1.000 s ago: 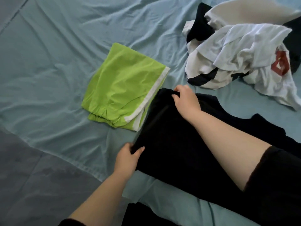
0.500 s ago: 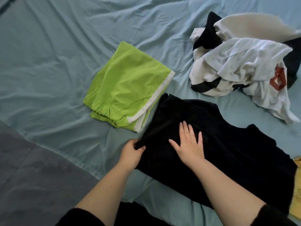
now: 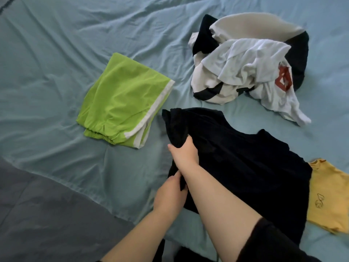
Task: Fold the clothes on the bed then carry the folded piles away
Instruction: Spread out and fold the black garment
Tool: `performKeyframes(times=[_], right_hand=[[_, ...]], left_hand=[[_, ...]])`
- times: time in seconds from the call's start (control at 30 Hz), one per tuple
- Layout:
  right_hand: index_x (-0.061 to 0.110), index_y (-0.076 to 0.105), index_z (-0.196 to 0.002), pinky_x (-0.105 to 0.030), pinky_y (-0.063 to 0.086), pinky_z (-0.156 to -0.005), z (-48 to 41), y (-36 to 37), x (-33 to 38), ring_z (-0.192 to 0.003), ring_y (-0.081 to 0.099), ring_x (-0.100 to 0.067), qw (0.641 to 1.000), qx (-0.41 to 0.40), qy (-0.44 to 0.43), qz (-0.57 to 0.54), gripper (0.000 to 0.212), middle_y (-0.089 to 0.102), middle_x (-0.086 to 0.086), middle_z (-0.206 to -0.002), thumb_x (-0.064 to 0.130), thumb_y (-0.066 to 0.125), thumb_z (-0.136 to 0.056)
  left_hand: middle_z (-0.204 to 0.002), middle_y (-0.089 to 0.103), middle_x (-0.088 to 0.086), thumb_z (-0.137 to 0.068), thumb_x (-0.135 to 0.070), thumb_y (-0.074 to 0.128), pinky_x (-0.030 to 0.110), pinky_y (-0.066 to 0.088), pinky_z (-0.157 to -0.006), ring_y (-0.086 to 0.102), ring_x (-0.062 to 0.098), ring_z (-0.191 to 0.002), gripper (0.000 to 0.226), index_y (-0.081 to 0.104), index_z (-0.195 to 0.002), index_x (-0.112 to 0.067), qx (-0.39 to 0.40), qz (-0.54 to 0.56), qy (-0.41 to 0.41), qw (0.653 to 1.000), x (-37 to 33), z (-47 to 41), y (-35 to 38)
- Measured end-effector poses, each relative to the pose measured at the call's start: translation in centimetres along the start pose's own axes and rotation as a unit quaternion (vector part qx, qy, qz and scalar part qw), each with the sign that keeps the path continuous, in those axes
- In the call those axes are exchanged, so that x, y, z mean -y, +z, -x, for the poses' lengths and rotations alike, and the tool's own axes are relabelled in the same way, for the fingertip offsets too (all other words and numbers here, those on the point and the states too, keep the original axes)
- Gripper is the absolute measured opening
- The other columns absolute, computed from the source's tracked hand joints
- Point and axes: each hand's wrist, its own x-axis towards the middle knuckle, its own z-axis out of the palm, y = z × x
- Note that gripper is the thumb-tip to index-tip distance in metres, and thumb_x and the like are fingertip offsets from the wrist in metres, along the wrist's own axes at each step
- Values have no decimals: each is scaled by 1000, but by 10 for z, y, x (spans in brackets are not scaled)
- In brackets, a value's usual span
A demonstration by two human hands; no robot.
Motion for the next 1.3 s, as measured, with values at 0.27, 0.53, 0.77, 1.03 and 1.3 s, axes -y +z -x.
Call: performKeyframes(times=[0.27,0.53,0.77,1.03,1.3], right_hand=[[21,63,-114,-18,47,-72,5,-131,-125,-93,63,-11,982,-106,-56,-147,25,67,7,-96,33,59,-93],[16,34,-146,-28,33,-102,6,-235,-236,-136,41,-23,969,-220,-11,-109,51,44,-5,-147,34,45,-100],[12,50,-122,-24,46,-81,-4,-272,-301,-105,58,-17,969,-231,-18,-86,30,61,2,-111,32,46,-100],[35,54,-101,-27,52,-82,-44,-312,-296,-100,64,-9,951,-117,0,-287,30,67,12,-106,47,71,-79],[24,41,-140,-16,40,-90,-93,-315,-273,-113,53,-10,963,-212,-168,-9,43,57,10,-125,21,49,-98]], left_hand=[[-80,51,-9,-92,-27,50,28,52,-57,55,7,-66,85,-12,-138,-62,25,-64,139,988,-60,53,103],[-81,50,-3,-92,-24,44,33,44,-51,56,16,-67,80,-10,-143,-54,96,-130,137,977,-131,87,223],[-80,53,-5,-91,-31,44,33,46,-52,56,15,-67,79,-10,-143,-54,130,-183,148,963,-142,86,286],[-140,49,-4,-86,-64,39,39,36,-104,45,19,-131,65,34,-145,-37,-137,-295,310,893,-142,36,241],[-152,-36,-1,-66,-93,8,65,-16,-109,-38,25,-138,98,-37,-137,-43,-5,-445,176,878,-112,-35,228]])
